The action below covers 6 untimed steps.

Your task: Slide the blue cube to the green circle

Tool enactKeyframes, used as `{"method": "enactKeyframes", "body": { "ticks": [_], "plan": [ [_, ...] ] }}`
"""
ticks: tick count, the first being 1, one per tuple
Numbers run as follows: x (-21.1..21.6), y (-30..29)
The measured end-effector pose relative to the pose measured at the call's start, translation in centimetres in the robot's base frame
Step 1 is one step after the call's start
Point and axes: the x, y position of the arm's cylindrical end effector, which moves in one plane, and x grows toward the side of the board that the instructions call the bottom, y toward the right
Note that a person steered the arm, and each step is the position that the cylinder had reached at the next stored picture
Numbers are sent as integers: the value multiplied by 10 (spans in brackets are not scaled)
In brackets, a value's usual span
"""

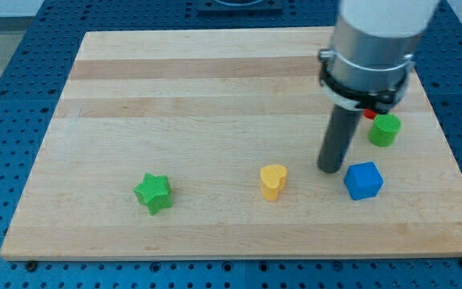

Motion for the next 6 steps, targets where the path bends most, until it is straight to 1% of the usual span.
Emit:
{"method": "enactKeyframes", "body": {
  "ticks": [1, 2, 4, 6],
  "plan": [
    [38, -12],
    [59, 9],
    [18, 60],
    [12, 61]
  ]
}}
